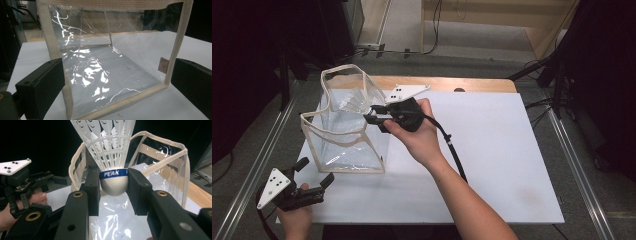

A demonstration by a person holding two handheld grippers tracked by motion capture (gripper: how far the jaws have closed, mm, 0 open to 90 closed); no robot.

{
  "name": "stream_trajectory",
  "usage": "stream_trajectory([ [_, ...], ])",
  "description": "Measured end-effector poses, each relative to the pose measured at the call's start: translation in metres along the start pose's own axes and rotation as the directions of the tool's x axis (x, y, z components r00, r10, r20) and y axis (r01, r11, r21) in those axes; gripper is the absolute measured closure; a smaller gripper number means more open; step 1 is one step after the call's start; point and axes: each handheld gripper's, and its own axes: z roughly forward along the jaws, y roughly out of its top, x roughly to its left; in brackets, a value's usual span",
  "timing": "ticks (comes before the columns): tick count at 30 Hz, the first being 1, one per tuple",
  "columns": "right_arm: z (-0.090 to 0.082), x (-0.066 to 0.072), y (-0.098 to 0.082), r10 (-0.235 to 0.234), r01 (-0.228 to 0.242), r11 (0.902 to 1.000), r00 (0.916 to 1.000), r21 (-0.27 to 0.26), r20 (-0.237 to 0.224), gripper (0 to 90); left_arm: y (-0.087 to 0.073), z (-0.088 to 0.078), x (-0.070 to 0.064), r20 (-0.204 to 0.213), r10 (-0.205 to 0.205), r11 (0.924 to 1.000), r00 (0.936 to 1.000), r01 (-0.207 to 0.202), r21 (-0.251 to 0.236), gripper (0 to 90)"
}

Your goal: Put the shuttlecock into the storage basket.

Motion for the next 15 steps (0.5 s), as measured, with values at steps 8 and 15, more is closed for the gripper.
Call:
stream_trajectory([
  [8, 0.007, 0.005, 0.007, -0.013, 0.013, 0.9999, 0.9999, -0.002, -0.010, 62.4, 0.000, 0.000, 0.000, -0.002, 0.000, 1.0000, 1.0000, 0.000, 0.000, 0.0],
  [15, 0.012, 0.007, 0.012, -0.021, 0.021, 0.9998, 0.9996, -0.004, -0.018, 62.4, 0.000, 0.000, 0.001, 0.000, 0.000, 1.0000, 1.0000, 0.000, 0.000, 0.0],
])
